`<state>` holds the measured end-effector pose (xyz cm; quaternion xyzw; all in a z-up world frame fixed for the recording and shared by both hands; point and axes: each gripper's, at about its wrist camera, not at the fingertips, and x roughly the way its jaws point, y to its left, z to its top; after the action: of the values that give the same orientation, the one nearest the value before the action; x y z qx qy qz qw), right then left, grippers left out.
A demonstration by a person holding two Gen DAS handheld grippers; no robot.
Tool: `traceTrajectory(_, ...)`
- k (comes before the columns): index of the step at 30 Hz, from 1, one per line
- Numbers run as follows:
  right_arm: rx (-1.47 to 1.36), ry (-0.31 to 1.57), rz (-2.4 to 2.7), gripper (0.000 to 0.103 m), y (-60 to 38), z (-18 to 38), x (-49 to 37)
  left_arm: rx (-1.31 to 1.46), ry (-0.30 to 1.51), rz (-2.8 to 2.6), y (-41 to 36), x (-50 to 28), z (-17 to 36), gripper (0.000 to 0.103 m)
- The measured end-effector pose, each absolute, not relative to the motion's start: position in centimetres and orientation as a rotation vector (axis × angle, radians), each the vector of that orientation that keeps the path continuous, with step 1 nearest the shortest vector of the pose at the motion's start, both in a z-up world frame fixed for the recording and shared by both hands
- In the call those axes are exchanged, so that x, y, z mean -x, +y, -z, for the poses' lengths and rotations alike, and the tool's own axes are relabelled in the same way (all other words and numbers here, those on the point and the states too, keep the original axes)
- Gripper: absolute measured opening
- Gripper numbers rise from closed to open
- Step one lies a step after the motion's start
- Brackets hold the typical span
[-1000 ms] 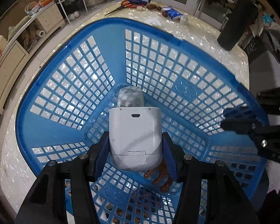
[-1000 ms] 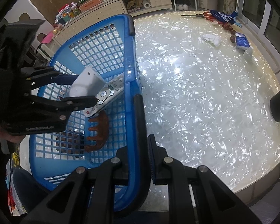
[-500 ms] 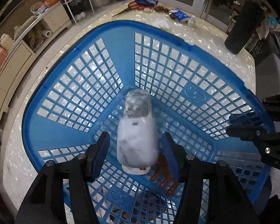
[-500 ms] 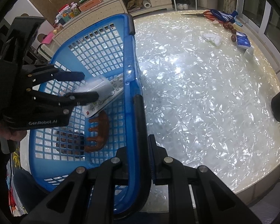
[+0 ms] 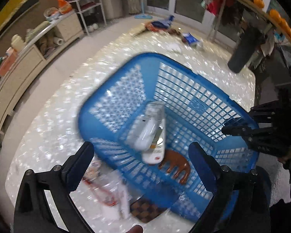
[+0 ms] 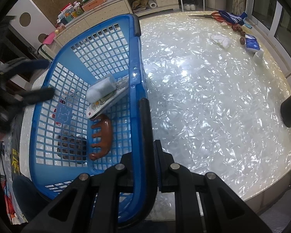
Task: Organize rigid objects
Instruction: 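Move the left tool to the white robot figure with red lanyard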
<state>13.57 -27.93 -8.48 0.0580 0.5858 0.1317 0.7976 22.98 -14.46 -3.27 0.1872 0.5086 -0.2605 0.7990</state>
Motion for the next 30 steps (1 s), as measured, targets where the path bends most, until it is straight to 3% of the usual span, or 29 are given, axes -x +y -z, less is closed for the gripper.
traceTrajectory(7, -0.12, 1.255, -0.282, 0.013, -27.6, 8.3, -13.5, -0.312, 1.095, 0.439, -7.4, -22.2, 0.9, 0.099)
traceTrajectory(15, -0.108, 1.257, -0.278, 0.013, -27.1, 8.1, -13.5, -0.216, 1.178, 0.358, -1.9, -20.9, 4.1, 0.099)
traceTrajectory(22, -0.097, 1.26, -0.279, 0.013, -27.1, 8.2, -13.6, -0.171, 1.218, 0.343, -0.9, -20.9, 7.4, 0.099)
traceTrajectory(30, -0.075, 1.272, -0.271, 0.013, -27.5, 8.3, -13.6, -0.357, 1.151, 0.456, -2.8, -21.0, 10.3, 0.099)
